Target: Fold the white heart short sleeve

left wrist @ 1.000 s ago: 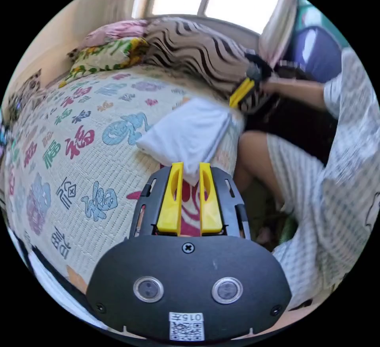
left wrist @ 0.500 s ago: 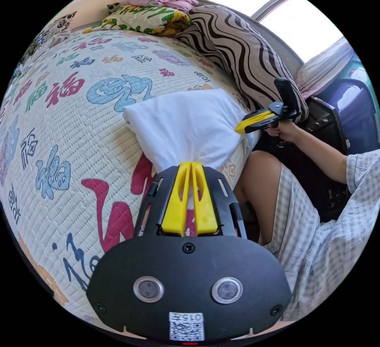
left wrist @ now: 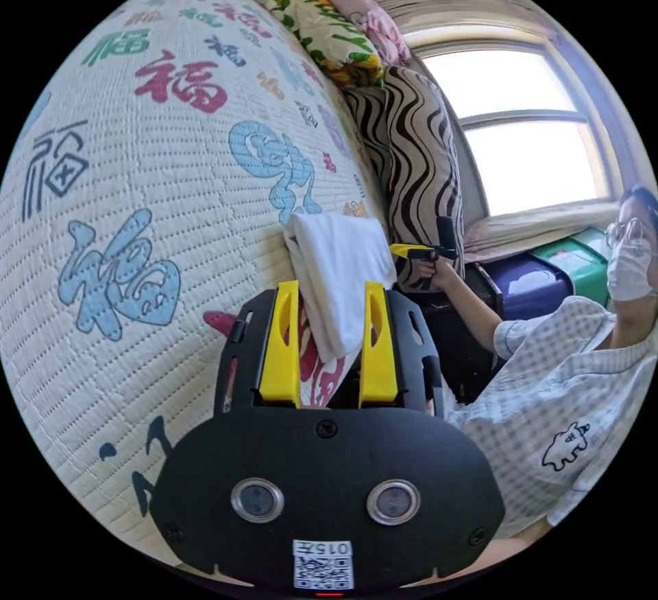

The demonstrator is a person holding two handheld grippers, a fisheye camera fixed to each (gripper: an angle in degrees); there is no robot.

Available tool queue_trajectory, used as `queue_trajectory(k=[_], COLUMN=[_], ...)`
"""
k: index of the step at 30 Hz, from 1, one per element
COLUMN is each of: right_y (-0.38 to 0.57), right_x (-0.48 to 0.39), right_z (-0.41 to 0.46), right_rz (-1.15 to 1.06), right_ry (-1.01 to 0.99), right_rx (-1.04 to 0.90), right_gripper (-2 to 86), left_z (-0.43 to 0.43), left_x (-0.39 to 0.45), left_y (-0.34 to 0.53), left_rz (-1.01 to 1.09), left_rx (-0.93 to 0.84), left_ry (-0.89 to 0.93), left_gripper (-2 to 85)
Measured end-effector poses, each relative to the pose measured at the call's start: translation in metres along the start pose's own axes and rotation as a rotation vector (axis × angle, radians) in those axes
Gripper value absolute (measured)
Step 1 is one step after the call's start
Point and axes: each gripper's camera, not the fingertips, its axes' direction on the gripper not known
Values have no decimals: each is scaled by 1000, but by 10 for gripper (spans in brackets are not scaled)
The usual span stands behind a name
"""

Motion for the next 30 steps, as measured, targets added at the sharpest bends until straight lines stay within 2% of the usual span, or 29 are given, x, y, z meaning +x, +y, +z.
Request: queue_trajectory(k=[2, 5, 8, 13, 15, 18, 19, 21, 24, 30], right_y=[-16, -36, -53, -81, -88, -100, -104, -111, -127, -203], right_x=[12, 29, 46, 49, 53, 57, 51, 33, -2, -127], right_z=[16, 38, 53, 90, 102, 120, 128, 136, 148, 200], right_rz=[17, 27, 28, 4, 43, 117, 142, 146, 112, -176], right_ry=[-35, -81, -204, -269, -280, -392, -416, -335, -293, -229], right_rx=[-70, -115, -88, -60, -47, -55, -47, -31, -28, -121], right_gripper=[118, 122, 118, 111, 97, 40, 32, 23, 14, 9], left_z=[-6, -25, -35, -58, -72, -89, -105, -132, -196, -381], left_x=[-2, -2, -8, -15, -11, -15, -14, -2, 23, 43], left_y=[-9, -22, -39, -54, -57, -65, -63, -59, -43, 62], left_rz=[-50, -69, -56, -104, -129, -195, -215, -205, -123, -85], left_rx=[-27, 28, 28, 98, 114, 82, 115, 148, 197, 554], left_ry=[-29, 19, 49, 167, 132, 249, 268, 277, 264, 325], left_gripper=[155, 161, 149, 128, 98, 58, 52, 44, 38, 33])
